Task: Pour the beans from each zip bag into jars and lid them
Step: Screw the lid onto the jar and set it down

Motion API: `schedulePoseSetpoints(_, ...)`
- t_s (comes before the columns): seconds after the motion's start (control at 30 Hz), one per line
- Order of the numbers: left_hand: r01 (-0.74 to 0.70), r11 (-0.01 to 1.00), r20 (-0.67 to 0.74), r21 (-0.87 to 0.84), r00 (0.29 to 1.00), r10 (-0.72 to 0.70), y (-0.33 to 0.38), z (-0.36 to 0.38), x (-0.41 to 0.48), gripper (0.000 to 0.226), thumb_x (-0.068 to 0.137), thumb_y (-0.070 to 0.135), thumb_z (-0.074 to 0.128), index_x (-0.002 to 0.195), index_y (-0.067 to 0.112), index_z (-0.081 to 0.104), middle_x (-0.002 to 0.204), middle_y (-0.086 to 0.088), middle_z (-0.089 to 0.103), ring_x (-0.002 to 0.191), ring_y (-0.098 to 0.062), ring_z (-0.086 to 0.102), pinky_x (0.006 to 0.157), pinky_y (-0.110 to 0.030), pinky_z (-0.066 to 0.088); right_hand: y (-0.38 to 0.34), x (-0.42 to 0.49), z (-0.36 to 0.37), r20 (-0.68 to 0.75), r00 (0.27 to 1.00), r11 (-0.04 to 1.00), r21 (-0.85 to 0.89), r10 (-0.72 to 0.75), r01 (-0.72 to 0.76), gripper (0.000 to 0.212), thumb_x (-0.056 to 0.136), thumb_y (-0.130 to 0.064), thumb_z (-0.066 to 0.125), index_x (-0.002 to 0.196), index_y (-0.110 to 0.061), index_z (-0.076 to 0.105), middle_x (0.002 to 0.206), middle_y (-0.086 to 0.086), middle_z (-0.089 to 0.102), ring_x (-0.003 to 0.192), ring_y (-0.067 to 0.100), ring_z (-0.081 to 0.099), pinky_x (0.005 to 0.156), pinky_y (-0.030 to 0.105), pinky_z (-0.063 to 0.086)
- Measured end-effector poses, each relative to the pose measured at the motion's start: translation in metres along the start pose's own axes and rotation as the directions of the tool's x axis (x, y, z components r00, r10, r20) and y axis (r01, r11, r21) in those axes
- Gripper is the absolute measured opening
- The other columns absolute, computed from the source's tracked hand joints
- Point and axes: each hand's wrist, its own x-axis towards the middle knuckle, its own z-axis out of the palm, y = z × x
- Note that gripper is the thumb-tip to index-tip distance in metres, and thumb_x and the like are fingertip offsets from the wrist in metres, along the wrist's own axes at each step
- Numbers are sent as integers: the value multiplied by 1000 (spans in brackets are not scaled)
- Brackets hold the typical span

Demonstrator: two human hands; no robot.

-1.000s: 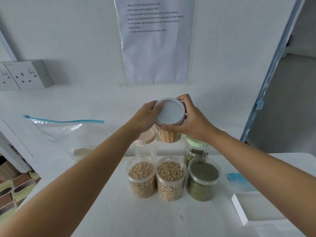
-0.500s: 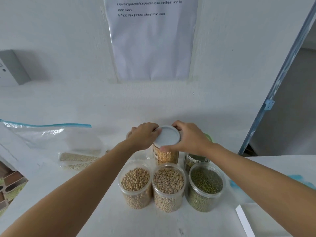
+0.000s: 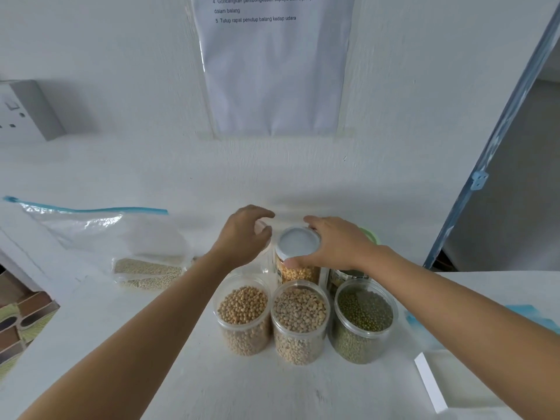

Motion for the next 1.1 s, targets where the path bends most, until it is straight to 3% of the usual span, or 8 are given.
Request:
schedulePoseSetpoints(0.07,51,999,-80,12,996,-50,-10,-4,-13,38,100,18,58,138,15,61,146,-4,54,140,-21,45,115,-38,35,-11,-3,-2,-83,996,998,46,-30,34,110,71,-89,58,157,-25,30,158,-1,40,142,22,42,111,42,40)
schedulePoseSetpoints(0.17,154,987,-79,-47,984,-158,-20,-5,-36,47,107,28,47,153,15,43,158,-9,36,143,-28,38,118,-45,31,-38,2,0,-213,968,978,133,-131,162,76,92,-71,52,149,-23,39,148,0,50,132,21,50,105,41,46)
schedulePoseSetpoints(0.27,267,937,-19,-225,960,-278,-18,-4,-53,56,110,36,37,161,16,26,167,-7,23,153,-26,24,120,-36,24,-66,15,3,-99,975,976,67,-201,208,77,93,-61,60,154,-25,32,152,3,45,135,25,47,108,42,42)
schedulePoseSetpoints(0.4,411,689,164,-596,903,-397,-26,-3,-64,89,90,85,34,153,23,44,156,-2,47,146,-25,40,121,-45,31,-85,29,16,42,974,968,-107,-223,226,88,87,-65,66,157,-26,29,154,6,39,137,28,42,114,43,30)
schedulePoseSetpoints(0.57,453,495,206,-741,856,-475,-30,-8,-67,49,110,55,16,120,27,55,128,-1,56,135,-29,49,117,-46,36,-89,34,34,-107,976,981,21,-187,190,59,88,-49,74,136,-17,60,133,8,49,115,26,56,93,35,47)
schedulePoseSetpoints(0.7,382,514,157,-768,890,-428,-25,-22,-76,49,109,56,17,116,34,60,117,13,64,128,-24,53,102,-37,42,-90,25,39,-284,938,954,164,-198,251,48,86,-37,80,126,-14,70,141,9,50,128,26,51,99,30,41)
schedulePoseSetpoints(0.87,177,587,8,-790,960,-279,-5,-59,-91,58,105,62,21,149,32,47,156,3,47,143,-22,44,113,-44,41,-101,-3,11,-602,762,888,183,-238,421,40,85,-36,81,118,-16,73,148,6,50,136,22,49,106,35,45)
schedulePoseSetpoints(1.1,-37,745,-196,-666,972,-127,32,-92,-144,29,110,43,35,132,43,54,133,15,62,122,-8,59,98,-30,49,-124,-65,-15,-764,608,806,210,-218,553,37,88,-37,77,116,-14,74,142,5,54,133,20,52,107,44,48)
